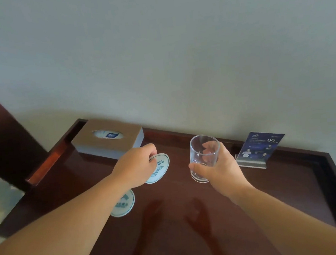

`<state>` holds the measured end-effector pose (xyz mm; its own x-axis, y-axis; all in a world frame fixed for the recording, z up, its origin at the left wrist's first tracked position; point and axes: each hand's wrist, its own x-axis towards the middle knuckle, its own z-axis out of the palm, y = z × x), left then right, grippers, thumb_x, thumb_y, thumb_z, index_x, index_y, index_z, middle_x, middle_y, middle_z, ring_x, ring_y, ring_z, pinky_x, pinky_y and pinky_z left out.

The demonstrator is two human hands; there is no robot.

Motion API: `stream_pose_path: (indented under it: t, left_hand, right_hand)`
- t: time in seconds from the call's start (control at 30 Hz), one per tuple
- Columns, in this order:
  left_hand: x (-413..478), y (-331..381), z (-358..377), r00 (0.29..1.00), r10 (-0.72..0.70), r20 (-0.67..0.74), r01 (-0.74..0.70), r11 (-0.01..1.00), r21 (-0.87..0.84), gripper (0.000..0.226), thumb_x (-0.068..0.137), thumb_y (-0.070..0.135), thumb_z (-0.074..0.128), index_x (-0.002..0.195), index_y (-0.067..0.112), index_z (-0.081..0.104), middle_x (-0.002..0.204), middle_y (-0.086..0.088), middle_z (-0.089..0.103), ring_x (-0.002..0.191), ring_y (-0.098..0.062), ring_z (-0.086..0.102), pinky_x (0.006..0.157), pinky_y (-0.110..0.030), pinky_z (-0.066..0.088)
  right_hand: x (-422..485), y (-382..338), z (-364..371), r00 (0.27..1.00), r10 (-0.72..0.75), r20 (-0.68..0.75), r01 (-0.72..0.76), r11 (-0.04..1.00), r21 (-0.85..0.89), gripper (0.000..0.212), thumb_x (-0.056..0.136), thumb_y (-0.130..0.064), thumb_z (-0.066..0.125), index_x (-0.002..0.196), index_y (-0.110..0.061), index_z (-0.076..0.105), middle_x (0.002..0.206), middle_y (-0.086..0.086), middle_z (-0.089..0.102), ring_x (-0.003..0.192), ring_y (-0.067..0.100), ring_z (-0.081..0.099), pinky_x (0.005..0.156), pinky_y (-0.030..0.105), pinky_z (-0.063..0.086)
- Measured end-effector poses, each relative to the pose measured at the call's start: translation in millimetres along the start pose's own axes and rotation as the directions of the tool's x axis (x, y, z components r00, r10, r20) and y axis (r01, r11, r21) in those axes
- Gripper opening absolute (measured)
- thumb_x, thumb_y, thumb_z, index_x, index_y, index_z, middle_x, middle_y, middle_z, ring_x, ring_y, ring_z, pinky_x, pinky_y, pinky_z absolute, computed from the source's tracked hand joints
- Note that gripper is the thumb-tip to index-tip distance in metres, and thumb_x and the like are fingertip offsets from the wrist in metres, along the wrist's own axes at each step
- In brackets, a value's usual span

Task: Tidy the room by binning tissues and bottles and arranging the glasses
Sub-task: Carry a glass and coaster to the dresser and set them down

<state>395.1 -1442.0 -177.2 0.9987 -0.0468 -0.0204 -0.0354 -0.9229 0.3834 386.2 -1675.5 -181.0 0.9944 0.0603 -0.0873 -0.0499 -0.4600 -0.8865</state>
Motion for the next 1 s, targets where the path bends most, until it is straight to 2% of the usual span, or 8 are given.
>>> stream_pose_path:
  t: [0.2, 0.33, 0.47, 0.57, 0.67, 0.8, 0.9, 1.0]
  left_hand:
    - [59, -19, 5, 0.989, 0.109, 0.100, -0.110, 0.994, 0.007, 0.006, 0.092, 0.027, 0.047, 0.087, 0.027, 0.051, 0.070, 0.007, 0.057, 0.059, -0.008, 0.051, 0.045, -0.028, 0.028]
    - [87, -19, 11, 0.978, 0.153, 0.143, -0.151, 0.988, -0.028, 0.005, 0.090, 0.027, 0.050, 0.087, 0.027, 0.053, 0.075, 0.007, 0.061, 0.065, -0.013, 0.057, 0.049, -0.028, 0.035]
    - [103, -17, 22, 0.975, 0.146, 0.165, -0.134, 0.988, -0.079, 0.004, 0.088, 0.028, 0.051, 0.085, 0.028, 0.053, 0.075, 0.009, 0.062, 0.070, -0.016, 0.060, 0.055, -0.031, 0.044]
    - [108, -13, 34, 0.976, 0.107, 0.191, -0.085, 0.989, -0.121, 0.005, 0.086, 0.028, 0.052, 0.082, 0.026, 0.054, 0.076, 0.009, 0.064, 0.070, -0.015, 0.061, 0.060, -0.035, 0.049]
    - [110, -6, 48, 0.977, 0.064, 0.206, -0.027, 0.984, -0.178, 0.007, 0.086, 0.025, 0.053, 0.080, 0.026, 0.056, 0.076, 0.009, 0.065, 0.070, -0.012, 0.061, 0.058, -0.032, 0.047]
    - [112, 8, 71, 0.975, -0.001, 0.224, 0.072, 0.949, -0.307, 0.008, 0.088, 0.021, 0.054, 0.085, 0.026, 0.059, 0.077, 0.008, 0.065, 0.072, -0.012, 0.061, 0.062, -0.033, 0.048]
    - [112, 19, 93, 0.966, -0.080, 0.247, 0.182, 0.887, -0.425, 0.014, 0.084, 0.016, 0.054, 0.086, 0.029, 0.057, 0.076, 0.005, 0.066, 0.070, -0.015, 0.063, 0.064, -0.036, 0.050]
    - [111, 35, 112, 0.939, -0.181, 0.292, 0.321, 0.762, -0.562, 0.017, 0.081, 0.007, 0.049, 0.085, 0.022, 0.056, 0.070, -0.003, 0.065, 0.057, -0.020, 0.059, 0.057, -0.036, 0.047]
  right_hand:
    - [21, 3, 15, 0.985, 0.101, -0.142, -0.099, 0.995, 0.021, 0.064, 0.069, -0.041, 0.083, 0.122, -0.035, 0.047, 0.117, -0.016, 0.055, 0.109, 0.006, 0.059, 0.093, 0.033, 0.050]
    - [27, 9, 17, 0.964, 0.161, -0.214, -0.155, 0.987, 0.041, 0.064, 0.068, -0.039, 0.083, 0.121, -0.034, 0.048, 0.114, -0.017, 0.055, 0.107, 0.006, 0.059, 0.092, 0.033, 0.050]
    - [31, 14, 14, 0.944, 0.205, -0.257, -0.198, 0.979, 0.053, 0.062, 0.072, -0.034, 0.083, 0.123, -0.032, 0.047, 0.114, -0.018, 0.054, 0.103, -0.003, 0.056, 0.081, 0.019, 0.045]
    - [33, 22, 10, 0.930, 0.229, -0.289, -0.228, 0.973, 0.036, 0.062, 0.071, -0.036, 0.082, 0.122, -0.034, 0.047, 0.112, -0.023, 0.054, 0.100, -0.005, 0.055, 0.078, 0.019, 0.042]
    - [35, 34, 5, 0.913, 0.261, -0.312, -0.258, 0.965, 0.053, 0.061, 0.070, -0.036, 0.082, 0.121, -0.036, 0.047, 0.108, -0.025, 0.055, 0.100, -0.003, 0.055, 0.079, 0.022, 0.043]
    - [37, 53, -4, 0.904, 0.289, -0.314, -0.287, 0.956, 0.055, 0.063, 0.069, -0.037, 0.082, 0.121, -0.037, 0.047, 0.112, -0.025, 0.057, 0.103, 0.006, 0.059, 0.087, 0.031, 0.049]
    - [39, 64, -11, 0.904, 0.304, -0.300, -0.301, 0.952, 0.057, 0.064, 0.069, -0.038, 0.083, 0.121, -0.038, 0.047, 0.113, -0.023, 0.058, 0.103, 0.007, 0.060, 0.088, 0.033, 0.050]
    - [42, 72, -19, 0.907, 0.309, -0.287, -0.306, 0.950, 0.057, 0.063, 0.068, -0.038, 0.083, 0.121, -0.039, 0.047, 0.113, -0.023, 0.058, 0.104, 0.007, 0.060, 0.089, 0.033, 0.050]
